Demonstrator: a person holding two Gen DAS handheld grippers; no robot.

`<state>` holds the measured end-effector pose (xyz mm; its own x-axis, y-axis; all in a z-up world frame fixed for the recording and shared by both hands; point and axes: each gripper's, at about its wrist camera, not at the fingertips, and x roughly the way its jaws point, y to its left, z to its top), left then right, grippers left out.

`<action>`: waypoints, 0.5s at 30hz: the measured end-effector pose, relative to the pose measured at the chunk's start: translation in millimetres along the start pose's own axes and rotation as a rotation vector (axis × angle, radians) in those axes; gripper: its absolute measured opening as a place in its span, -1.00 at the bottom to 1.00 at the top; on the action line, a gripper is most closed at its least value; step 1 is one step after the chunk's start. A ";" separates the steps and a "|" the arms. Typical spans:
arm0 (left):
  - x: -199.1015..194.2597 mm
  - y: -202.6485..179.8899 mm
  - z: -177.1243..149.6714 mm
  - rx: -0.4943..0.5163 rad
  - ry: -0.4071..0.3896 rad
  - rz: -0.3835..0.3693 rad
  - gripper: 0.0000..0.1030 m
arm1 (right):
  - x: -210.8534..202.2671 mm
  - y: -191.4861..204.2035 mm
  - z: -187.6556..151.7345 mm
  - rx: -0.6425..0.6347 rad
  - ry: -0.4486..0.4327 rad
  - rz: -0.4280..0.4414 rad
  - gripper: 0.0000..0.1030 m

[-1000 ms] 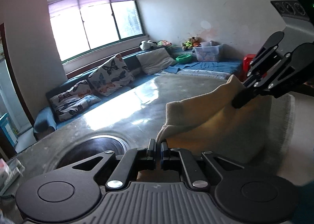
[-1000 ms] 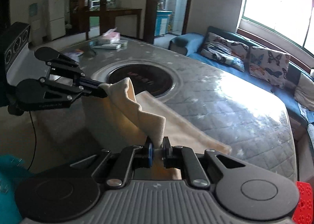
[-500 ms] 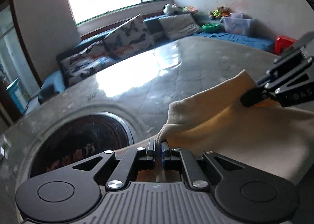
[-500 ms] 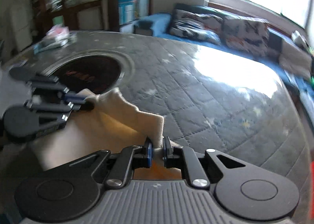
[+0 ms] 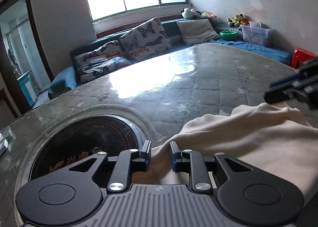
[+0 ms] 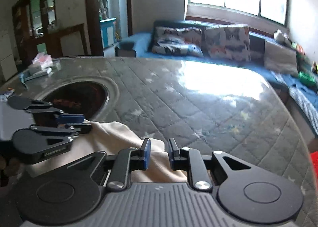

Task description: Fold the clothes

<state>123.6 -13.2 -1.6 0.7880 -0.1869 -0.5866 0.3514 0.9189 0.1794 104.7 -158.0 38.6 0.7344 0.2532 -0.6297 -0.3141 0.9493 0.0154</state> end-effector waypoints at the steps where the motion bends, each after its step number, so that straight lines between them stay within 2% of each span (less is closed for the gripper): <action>1: -1.7 0.6 1.5 -0.007 -0.002 0.002 -0.55 | -1.4 1.8 -0.7 -0.002 0.003 0.014 -0.68; 7: -19.5 -8.6 16.8 -0.024 -0.045 -0.070 -0.55 | 19.9 2.1 -5.7 0.031 0.059 0.028 -0.68; 11: -12.0 -21.7 20.6 -0.019 -0.026 -0.116 -0.60 | 38.2 -7.3 -7.4 0.110 0.108 0.038 -0.68; 15: 2.9 -30.6 21.0 -0.029 0.015 -0.131 -0.60 | 39.8 -9.8 -10.7 0.126 0.103 0.046 -0.69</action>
<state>125.8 -49.1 7.8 0.7285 -0.3012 -0.6153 0.4363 0.8964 0.0777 130.6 -159.2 5.1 0.6534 0.2822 -0.7025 -0.2632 0.9547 0.1387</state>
